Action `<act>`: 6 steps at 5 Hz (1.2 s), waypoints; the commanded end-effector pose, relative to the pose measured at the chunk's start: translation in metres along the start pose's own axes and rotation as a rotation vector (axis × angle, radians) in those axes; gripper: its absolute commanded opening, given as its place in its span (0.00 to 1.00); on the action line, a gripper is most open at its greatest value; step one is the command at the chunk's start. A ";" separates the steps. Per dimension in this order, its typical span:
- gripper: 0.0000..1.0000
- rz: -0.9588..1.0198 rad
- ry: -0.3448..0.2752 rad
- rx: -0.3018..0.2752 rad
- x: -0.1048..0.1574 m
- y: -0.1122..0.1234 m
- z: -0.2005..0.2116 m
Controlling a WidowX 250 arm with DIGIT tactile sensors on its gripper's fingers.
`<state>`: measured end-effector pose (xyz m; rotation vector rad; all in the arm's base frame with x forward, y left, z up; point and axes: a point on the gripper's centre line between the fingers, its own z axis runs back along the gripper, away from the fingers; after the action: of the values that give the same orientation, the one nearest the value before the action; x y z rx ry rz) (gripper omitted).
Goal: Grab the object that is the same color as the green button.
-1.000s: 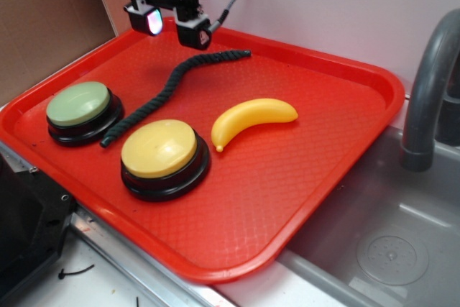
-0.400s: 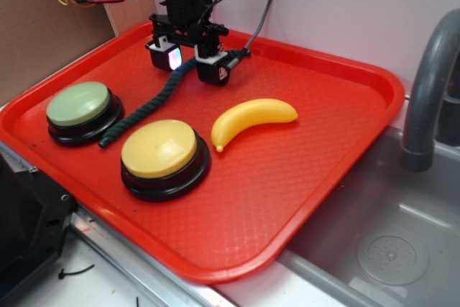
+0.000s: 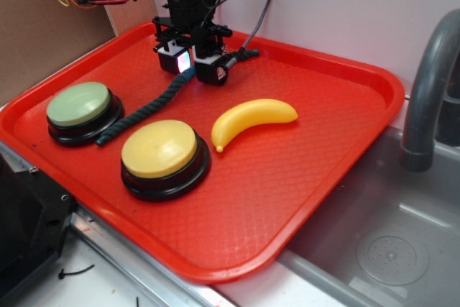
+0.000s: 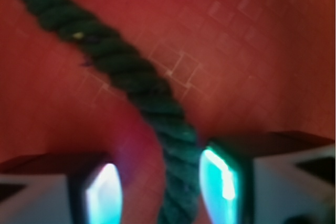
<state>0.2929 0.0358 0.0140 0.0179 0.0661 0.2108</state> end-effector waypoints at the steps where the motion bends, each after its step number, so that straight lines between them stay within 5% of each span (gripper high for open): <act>1: 0.00 0.003 -0.018 -0.013 -0.005 0.002 0.005; 3: 0.00 -0.060 -0.051 -0.037 -0.006 0.000 0.034; 6: 0.00 -0.024 -0.119 -0.017 -0.013 -0.014 0.171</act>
<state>0.2947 0.0184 0.1595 0.0123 0.0395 0.1932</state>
